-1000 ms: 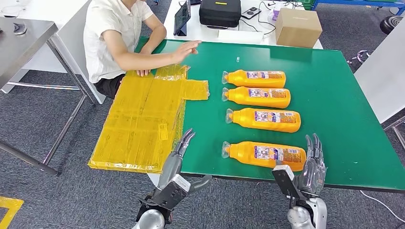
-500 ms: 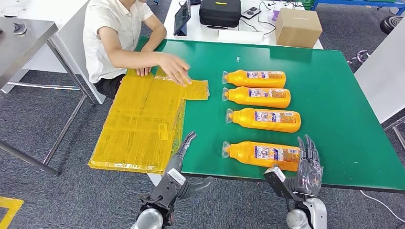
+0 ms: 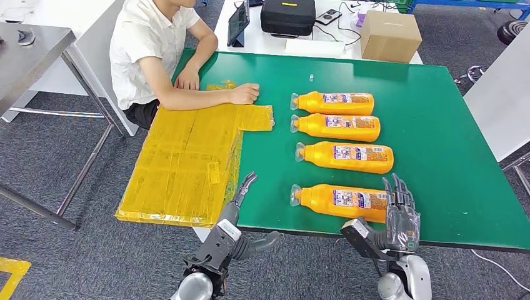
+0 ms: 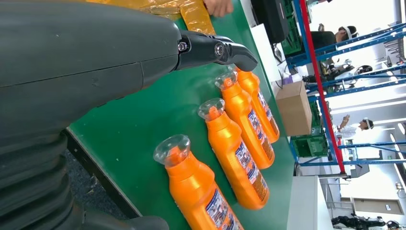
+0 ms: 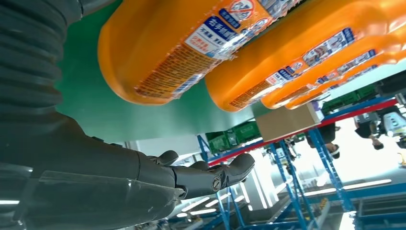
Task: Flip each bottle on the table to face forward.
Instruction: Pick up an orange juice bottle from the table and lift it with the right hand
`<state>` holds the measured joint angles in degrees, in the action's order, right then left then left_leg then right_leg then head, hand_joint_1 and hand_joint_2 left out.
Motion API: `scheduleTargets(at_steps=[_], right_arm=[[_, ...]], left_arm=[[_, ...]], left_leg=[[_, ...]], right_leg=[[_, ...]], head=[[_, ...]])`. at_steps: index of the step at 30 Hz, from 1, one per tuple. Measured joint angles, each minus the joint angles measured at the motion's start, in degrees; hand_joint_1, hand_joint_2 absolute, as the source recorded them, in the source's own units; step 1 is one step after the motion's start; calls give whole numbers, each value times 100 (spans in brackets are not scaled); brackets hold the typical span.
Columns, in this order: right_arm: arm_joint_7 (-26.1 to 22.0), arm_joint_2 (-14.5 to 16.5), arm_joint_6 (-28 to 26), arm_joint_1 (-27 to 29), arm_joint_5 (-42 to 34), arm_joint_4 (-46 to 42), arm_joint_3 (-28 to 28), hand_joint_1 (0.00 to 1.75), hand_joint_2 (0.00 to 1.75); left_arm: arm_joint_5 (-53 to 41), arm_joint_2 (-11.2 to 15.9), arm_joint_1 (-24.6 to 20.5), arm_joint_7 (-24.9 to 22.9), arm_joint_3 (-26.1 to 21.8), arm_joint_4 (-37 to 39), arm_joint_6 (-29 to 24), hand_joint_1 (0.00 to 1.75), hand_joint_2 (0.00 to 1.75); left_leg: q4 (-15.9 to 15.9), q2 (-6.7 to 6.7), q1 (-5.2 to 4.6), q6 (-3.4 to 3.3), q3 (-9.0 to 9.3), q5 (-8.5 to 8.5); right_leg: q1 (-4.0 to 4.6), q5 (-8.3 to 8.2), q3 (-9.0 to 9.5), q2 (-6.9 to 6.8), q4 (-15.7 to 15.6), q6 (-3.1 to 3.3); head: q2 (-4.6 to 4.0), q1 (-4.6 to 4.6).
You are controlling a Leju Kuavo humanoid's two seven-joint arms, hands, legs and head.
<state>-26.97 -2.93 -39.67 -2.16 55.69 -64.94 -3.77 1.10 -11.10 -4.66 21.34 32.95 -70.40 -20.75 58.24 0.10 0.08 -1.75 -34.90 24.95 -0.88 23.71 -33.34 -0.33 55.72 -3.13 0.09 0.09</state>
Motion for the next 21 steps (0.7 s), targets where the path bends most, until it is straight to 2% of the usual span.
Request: scheduleTargets(at_steps=[3, 9, 17, 21], right_arm=[[112, -29, 1, -7, 18, 11, 69, 0, 175], [679, -269, 101, -113, 186, 215, 371, 0, 175], [1154, -640, 850, -192, 443, 424, 740, 0, 175], [1304, -789, 971, -224, 571, 443, 867, 0, 175]], left_arm=[[-33, 0, -4, 20, 1, -1, -18, 0, 175], [-66, -3, -25, 5, 3, -1, 17, 0, 175], [-97, -18, -38, -159, 15, -17, 226, 0, 175], [-96, -22, -37, -185, 28, -27, 303, 0, 175]], left_leg=[[0, 0, 0, 0, 0, 0], [0, 0, -1, 0, 0, 0], [1, 0, -1, 0, 1, 0], [1, 0, -1, 0, 2, 0]], right_leg=[[0, 0, 0, 0, 0, 0], [-2, 0, 1, 0, -1, 0], [-1, -1, 1, 0, -1, -1], [0, 0, 2, 0, -1, -1]], head=[[0, 1], [0, 1], [0, 1], [0, -1]])
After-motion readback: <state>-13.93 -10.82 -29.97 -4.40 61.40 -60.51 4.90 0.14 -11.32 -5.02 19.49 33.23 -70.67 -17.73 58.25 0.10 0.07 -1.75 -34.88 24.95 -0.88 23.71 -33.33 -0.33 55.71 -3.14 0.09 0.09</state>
